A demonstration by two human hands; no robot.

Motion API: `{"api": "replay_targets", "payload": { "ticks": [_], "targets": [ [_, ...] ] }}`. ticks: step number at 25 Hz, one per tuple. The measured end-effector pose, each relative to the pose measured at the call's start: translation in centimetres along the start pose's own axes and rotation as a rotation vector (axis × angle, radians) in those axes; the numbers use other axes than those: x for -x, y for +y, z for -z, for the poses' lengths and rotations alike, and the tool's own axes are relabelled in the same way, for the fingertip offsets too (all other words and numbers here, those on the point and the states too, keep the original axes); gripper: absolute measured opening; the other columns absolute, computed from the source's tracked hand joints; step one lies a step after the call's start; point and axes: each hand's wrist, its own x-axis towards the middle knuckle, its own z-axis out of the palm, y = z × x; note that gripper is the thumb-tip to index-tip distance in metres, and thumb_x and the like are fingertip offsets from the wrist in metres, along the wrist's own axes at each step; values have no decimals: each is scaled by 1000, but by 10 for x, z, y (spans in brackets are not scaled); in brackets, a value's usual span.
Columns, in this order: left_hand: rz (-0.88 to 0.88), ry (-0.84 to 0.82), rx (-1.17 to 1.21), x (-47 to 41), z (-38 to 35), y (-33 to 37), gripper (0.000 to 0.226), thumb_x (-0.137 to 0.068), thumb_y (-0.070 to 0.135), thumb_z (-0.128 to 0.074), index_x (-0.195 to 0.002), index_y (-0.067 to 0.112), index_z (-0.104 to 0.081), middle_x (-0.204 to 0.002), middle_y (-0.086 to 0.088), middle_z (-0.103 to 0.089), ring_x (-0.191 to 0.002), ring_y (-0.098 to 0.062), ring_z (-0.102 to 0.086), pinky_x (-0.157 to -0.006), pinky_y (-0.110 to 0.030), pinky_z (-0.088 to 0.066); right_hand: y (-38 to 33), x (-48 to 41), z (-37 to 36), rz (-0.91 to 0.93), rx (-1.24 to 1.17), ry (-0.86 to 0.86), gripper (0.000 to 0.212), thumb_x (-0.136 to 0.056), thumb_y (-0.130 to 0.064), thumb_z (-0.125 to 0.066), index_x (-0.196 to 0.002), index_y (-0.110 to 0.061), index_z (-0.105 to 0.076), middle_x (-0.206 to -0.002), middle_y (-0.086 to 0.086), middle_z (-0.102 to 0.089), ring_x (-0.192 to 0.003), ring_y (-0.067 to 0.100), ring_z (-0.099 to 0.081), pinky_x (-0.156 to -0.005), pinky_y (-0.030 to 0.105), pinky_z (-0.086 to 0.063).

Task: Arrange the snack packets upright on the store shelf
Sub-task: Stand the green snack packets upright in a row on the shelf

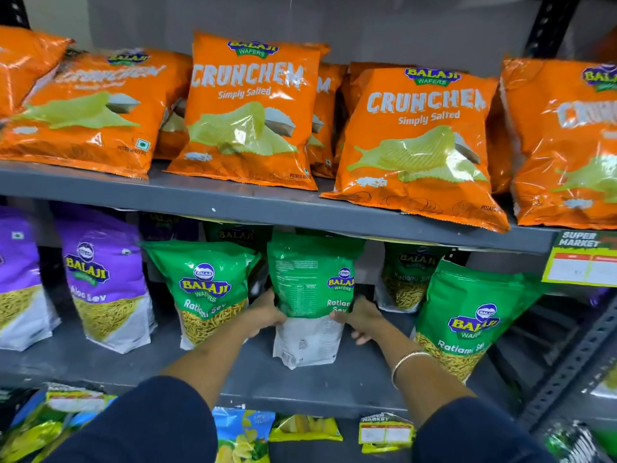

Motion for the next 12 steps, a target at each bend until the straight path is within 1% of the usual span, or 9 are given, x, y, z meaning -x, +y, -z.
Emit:
{"api": "replay_targets", "payload": {
  "ticks": [1, 2, 3, 4, 5, 6, 8, 10, 12],
  "targets": [
    [16, -23, 38, 0, 6, -2, 65, -75, -12, -55, -134, 8, -36, -109, -17, -60, -89, -22, -60, -77, -32, -49, 2, 1, -4, -95, -54, -46, 27, -87, -30, -63, -91, -7, -50, -70, 8, -56, -54, 21, -58, -39, 28, -53],
    [22, -55, 80, 0, 11, -3, 48, -77, -13, -51, -121, 6, -49, -89, -14, -61, -71, -17, -63, -72, -31, -48, 3, 2, -8, -162, -179, -86, 25, -91, -28, -57, -92, -4, -48, -67, 11, -53, -52, 22, -57, -45, 34, -54],
    [20, -84, 97, 1, 11, -4, 36, -78, -15, -50, -105, 7, -56, -79, -10, -59, -60, -12, -63, -71, -30, -47, 2, 4, -11, -185, -305, -103, 18, -95, -21, -50, -93, -4, -46, -67, 11, -51, -54, 23, -56, -52, 36, -53],
    [0, -76, 87, 1, 9, -6, 29, -77, -14, -54, -93, 10, -57, -78, -9, -58, -61, -12, -62, -75, -30, -45, 1, 6, -13, -178, -392, -116, 10, -97, -13, -44, -90, -6, -45, -68, 10, -50, -57, 22, -55, -57, 36, -51],
    [-28, -21, 39, -1, 5, -7, 28, -74, -12, -60, -89, 11, -56, -83, -9, -57, -71, -15, -61, -78, -30, -44, 2, 7, -14, -152, -395, -134, 12, -95, -5, -42, -85, -10, -45, -71, 8, -50, -61, 19, -53, -60, 33, -49],
    [-70, 46, -9, -2, 0, -7, 34, -70, -7, -68, -96, 9, -54, -90, -8, -56, -84, -18, -57, -81, -28, -42, 4, 8, -13, -111, -352, -154, 18, -92, 3, -44, -84, -14, -45, -78, 7, -51, -65, 17, -52, -63, 31, -47],
    [-114, 83, 4, -4, -15, -5, 67, -64, 0, -77, -120, 5, -41, -110, -8, -55, -105, -20, -51, -90, -27, -42, 13, 10, -9, 3, -130, -195, 36, -82, 7, -58, -108, -14, -46, -106, 10, -56, -90, 19, -56, -78, 35, -48],
    [-119, 36, 62, -5, -33, -1, 81, -63, 2, -78, -128, 4, -30, -126, -13, -54, -117, -24, -51, -102, -36, -43, 24, 8, -7, 88, 95, -242, 81, -73, -8, -76, -139, -13, -30, -141, 9, -42, -130, 25, -41, -109, 41, -37],
    [-116, 14, 55, -7, -45, 4, 85, -62, 5, -80, -130, 6, -28, -130, -14, -53, -119, -27, -51, -105, -42, -42, 31, 6, -10, 156, 225, -185, 100, -68, -24, -82, -147, -16, -23, -153, 7, -28, -143, 29, -21, -120, 45, -19]
  ]
}}
